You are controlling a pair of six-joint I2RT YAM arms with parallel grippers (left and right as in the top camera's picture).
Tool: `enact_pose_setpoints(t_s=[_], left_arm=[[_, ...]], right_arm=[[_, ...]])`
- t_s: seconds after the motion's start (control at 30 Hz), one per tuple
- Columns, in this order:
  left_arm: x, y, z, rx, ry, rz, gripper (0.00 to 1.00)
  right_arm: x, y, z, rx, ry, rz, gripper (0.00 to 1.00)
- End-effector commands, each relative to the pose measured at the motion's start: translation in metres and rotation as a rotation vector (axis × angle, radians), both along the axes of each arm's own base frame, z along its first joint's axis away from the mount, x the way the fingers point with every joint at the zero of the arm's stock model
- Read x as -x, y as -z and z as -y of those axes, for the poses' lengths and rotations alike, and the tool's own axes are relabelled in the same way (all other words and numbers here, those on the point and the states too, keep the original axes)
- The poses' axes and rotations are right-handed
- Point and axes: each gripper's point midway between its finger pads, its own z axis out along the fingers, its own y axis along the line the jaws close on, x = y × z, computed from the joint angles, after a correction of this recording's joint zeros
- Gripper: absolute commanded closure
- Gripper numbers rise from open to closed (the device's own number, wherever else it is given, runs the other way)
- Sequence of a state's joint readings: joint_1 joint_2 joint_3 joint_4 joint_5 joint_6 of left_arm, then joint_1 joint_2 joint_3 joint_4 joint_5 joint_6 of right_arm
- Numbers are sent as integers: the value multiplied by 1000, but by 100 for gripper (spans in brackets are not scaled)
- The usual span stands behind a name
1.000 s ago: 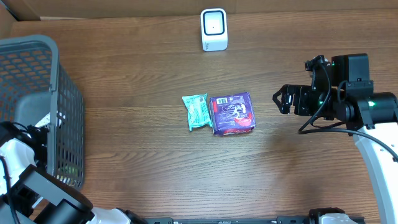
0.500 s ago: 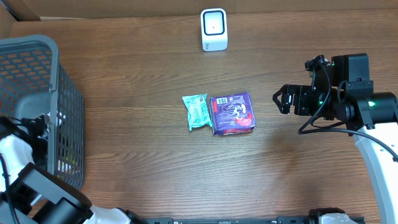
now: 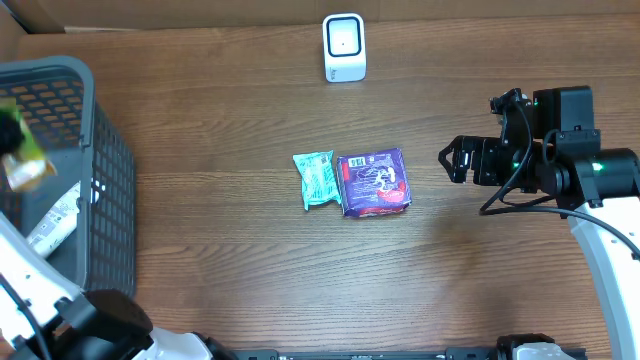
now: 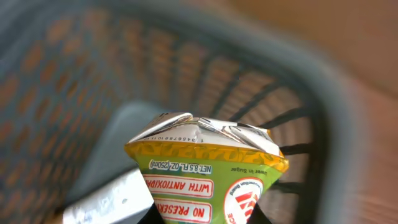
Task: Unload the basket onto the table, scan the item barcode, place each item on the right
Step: 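Reach the left gripper into the basket and grasp the green-yellow packet, then place the green-yellow packet left of the mint-green packet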
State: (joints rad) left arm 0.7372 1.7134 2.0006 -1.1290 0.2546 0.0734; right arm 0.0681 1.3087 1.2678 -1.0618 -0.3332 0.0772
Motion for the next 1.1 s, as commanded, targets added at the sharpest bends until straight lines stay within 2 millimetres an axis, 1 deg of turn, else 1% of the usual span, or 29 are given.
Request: enact_pose_setpoints(t_s=[0.0,0.07,0.13,0.2,0.23,0.27,0.3,0.4,0.47,0.53,0.57,0.63,0.7,0.8,0.9,1.0,1.07], left_arm=[[-21,-65,51,-44,113,129,96],[-30,-85,89,-46,190,159,96],[-36,-91,127,-32,273,158,96],[-41,-84,164,-5,362,126,96],[-43,-76,187,16,416,96,96],[-45,-70,201,30,450,74,96],[-47,-59,222,50,502,39,96],[-54,-25,270,92,619,-54,96],[-55,9,302,126,695,-152,96],[-53,42,326,154,745,-245,96],[-52,62,337,174,753,-301,96],[-50,99,352,202,728,-405,96],[-48,137,359,210,675,-508,95],[-46,188,353,179,524,-637,96],[-49,223,351,172,442,-699,96],[-52,256,362,224,436,-749,96],[-52,270,372,269,454,-769,96]], right_arm=[[-2,-3,-1,5,-7,13,0],[-2,-3,-1,5,-7,13,0],[-2,-3,-1,5,-7,13,0],[-2,-3,-1,5,-7,13,0],[-2,-3,-1,5,-7,13,0],[-2,-3,-1,5,-7,13,0],[-2,-2,-1,5,-7,13,0],[-2,-3,-1,5,-7,13,0],[-2,-3,-1,5,-7,13,0],[-2,-3,-1,5,-7,13,0],[-2,-3,-1,5,-7,13,0],[-2,-3,-1,5,-7,13,0],[-2,-3,-1,5,-7,13,0],[-2,-3,-1,5,-7,13,0],[-2,-3,-1,5,-7,13,0],[-2,-3,-1,5,-7,13,0],[-2,-3,-1,5,-7,13,0]])
